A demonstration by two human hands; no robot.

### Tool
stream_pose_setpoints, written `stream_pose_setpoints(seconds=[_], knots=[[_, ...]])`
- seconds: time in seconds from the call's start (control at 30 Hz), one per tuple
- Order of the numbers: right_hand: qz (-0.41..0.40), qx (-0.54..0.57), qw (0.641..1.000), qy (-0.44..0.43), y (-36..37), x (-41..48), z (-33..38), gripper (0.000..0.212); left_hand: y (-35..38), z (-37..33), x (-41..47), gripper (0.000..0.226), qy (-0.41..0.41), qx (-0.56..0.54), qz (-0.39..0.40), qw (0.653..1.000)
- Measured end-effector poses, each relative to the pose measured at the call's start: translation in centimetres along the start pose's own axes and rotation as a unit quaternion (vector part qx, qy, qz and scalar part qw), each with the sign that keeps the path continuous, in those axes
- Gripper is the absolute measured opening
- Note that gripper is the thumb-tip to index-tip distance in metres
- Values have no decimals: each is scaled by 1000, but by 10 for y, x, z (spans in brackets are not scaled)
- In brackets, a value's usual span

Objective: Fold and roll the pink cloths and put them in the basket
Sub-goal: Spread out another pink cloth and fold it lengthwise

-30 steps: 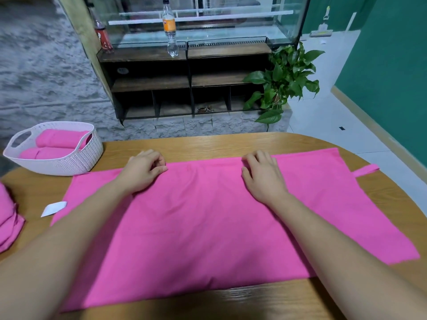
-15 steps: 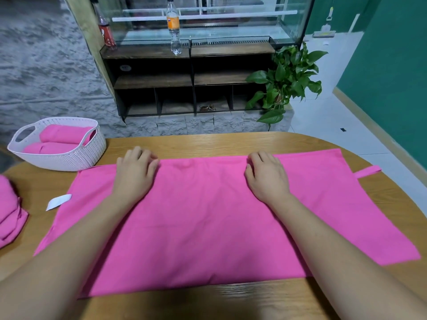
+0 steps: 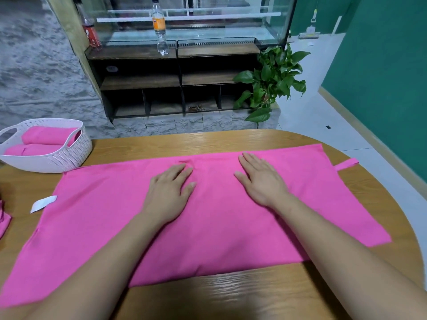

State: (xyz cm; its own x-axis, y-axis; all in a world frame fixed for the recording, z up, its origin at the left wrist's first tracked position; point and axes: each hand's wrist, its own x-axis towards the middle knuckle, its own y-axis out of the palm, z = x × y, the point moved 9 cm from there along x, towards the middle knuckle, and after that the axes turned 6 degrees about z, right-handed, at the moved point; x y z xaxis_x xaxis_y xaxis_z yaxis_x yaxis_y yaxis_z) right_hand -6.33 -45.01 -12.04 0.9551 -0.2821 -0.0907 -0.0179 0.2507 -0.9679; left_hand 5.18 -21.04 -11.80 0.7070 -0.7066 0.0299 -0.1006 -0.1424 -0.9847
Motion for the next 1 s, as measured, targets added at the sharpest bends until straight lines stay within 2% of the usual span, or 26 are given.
stream_pose_setpoints(seconds=[0.13, 0.37, 0.47, 0.57, 0.63, 0.7, 0.8, 0.9, 1.0], knots=[[9, -10, 998, 59, -19, 0, -68, 76, 6, 9, 4, 80, -20, 13, 37, 999], [-1, -29, 991, 130, -43, -20, -153, 79, 3, 30, 10, 90, -74, 15, 37, 996], [-12, -29, 988, 154, -47, -23, -173, 81, 2, 43, 16, 85, -104, 13, 31, 994], [-23, -43, 976, 214, -47, -25, -183, 84, 1, 47, 20, 79, -122, 14, 37, 992], [-48, -42, 972, 228, -52, -32, -167, 85, -1, 43, 20, 73, -127, 10, 44, 991], [-64, -3, 981, 183, -50, -40, -127, 79, -8, 28, 18, 66, -112, 10, 25, 993], [-54, 33, 994, 94, -34, -58, -57, 72, -11, -26, 6, 60, -31, 1, -1, 1000], [-39, 32, 998, 24, -14, -74, -3, 72, 0, -84, -11, 69, 36, -23, 29, 999], [-20, 20, 1000, -8, 6, -91, 19, 75, 13, -113, -27, 75, 68, -20, 49, 996]])
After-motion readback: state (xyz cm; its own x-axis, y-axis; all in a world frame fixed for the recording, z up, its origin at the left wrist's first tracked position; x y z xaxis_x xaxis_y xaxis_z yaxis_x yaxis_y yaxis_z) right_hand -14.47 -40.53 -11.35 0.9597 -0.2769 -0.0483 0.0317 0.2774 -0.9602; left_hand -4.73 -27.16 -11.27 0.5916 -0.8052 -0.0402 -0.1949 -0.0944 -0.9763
